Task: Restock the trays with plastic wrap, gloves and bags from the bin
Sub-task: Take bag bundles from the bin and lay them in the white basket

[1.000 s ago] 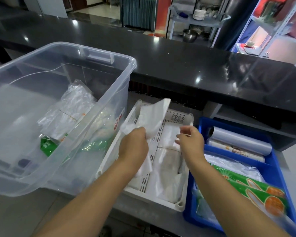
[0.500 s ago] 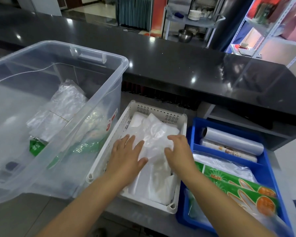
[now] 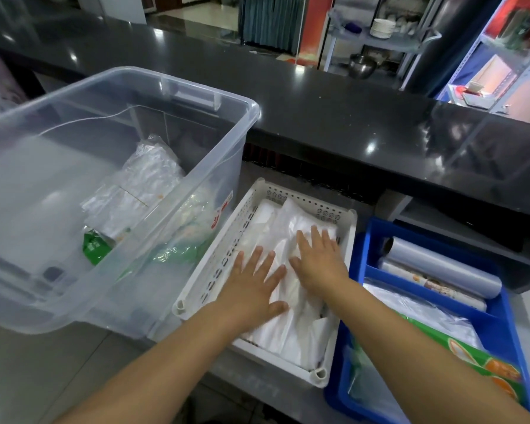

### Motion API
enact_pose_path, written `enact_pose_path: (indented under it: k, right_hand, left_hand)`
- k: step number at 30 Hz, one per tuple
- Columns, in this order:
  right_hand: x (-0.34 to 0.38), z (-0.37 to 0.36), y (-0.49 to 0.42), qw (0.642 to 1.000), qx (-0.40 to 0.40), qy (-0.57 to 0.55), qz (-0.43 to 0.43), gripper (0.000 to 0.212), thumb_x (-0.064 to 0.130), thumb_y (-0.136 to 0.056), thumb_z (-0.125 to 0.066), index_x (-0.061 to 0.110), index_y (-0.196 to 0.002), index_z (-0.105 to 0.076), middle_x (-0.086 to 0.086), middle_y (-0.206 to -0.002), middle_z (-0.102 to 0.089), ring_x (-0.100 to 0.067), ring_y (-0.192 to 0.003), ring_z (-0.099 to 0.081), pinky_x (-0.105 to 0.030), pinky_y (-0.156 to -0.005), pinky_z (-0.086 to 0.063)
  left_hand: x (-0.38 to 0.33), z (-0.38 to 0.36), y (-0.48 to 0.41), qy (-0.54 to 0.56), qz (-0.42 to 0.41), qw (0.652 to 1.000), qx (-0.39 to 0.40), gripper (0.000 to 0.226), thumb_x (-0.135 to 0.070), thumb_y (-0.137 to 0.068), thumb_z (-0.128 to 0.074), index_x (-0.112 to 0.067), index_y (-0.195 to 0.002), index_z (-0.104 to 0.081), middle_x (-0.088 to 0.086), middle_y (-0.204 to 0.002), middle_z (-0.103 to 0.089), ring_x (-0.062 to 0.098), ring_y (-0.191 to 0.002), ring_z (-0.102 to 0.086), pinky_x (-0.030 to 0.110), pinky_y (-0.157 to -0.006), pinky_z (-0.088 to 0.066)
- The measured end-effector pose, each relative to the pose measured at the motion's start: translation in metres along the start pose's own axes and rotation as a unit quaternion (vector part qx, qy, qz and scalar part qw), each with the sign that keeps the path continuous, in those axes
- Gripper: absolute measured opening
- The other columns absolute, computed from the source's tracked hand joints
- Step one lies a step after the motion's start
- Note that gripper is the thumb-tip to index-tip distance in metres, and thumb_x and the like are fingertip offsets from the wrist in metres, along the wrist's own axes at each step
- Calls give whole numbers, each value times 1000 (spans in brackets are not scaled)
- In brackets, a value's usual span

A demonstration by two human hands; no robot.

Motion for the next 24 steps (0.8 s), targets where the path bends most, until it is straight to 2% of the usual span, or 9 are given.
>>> enact_pose_path:
  k: [3,5,7,10,12,14,18,21,24]
  right_hand:
    - [3,-10,3,995,46,84,10,72,52,-95,-26,18,-149,8,-12,-158,11,-33,-144,12,-47,-116,1]
    - [7,-3,5,997,41,66,10,72,49,-96,-30,16,-149,4,-13,-159,6,-33,-145,6,-48,-116,-5]
    - [10,12,11,1000,15,23,8,67,42,-95,-39,15,-149,-9,-13,-158,-11,-33,-144,-12,-45,-114,-19]
    - [6,34,27,1000,-24,13,13,48,34,-93,-47,17,-136,-39,-9,-133,-52,-29,-115,-51,-38,-87,-45]
    - [1,44,40,1000,-9,-10,-11,36,33,-91,-49,23,-126,-53,-3,-118,-63,-24,-101,-58,-34,-79,-49]
    - [-4,50,53,998,-16,-51,-39,29,30,-90,-50,26,-117,-61,2,-112,-65,-19,-95,-60,-31,-74,-49]
    - [-12,59,79,985,-104,-100,-95,24,25,-91,-48,25,-108,-65,3,-102,-68,-17,-84,-59,-29,-64,-44]
    - [-11,58,96,974,-141,-127,-120,21,23,-92,-48,25,-102,-67,4,-91,-68,-15,-79,-57,-28,-65,-45]
    - [-7,54,112,971,-140,-134,-142,18,23,-91,-51,24,-98,-67,3,-93,-69,-17,-83,-61,-33,-71,-51]
  left_hand:
    - [-1,15,9,66,-20,998,12,74,-55,-90,-38,-27,-148,-2,3,-157,13,21,-135,31,44,-108,20]
    - [1,28,20,109,-11,994,8,70,-42,-90,-49,-24,-147,-14,3,-158,4,20,-141,19,44,-113,10]
    - [3,44,31,123,-4,992,-13,64,-37,-89,-53,-23,-145,-25,4,-158,-10,20,-144,7,44,-115,2]
    - [-1,64,42,120,-40,990,-63,49,-35,-87,-56,-27,-134,-45,1,-142,-45,22,-135,-27,39,-108,-20]
    - [-12,68,46,134,-97,983,-73,39,-32,-87,-57,-29,-125,-55,-1,-126,-59,20,-120,-44,38,-99,-33]
    - [-27,63,47,141,-167,974,-53,32,-26,-87,-56,-26,-119,-60,-2,-118,-63,19,-111,-51,37,-95,-39]
    - [-47,44,37,132,-261,956,2,31,-23,-89,-47,-19,-116,-60,1,-120,-63,21,-116,-50,38,-97,-39]
    - [-55,33,28,80,-296,951,31,40,-34,-92,-36,-17,-124,-53,3,-135,-53,22,-134,-32,43,-109,-23]
    - [-56,37,22,29,-332,943,6,41,-32,-91,-41,-15,-126,-53,3,-137,-51,24,-136,-26,43,-112,-12]
Point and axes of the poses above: each hand's wrist, its own y-axis away from the middle knuckle, its own z-axis out of the back of the hand, x = y × z, the point moved 3 cm from there along -y, towards the middle knuckle
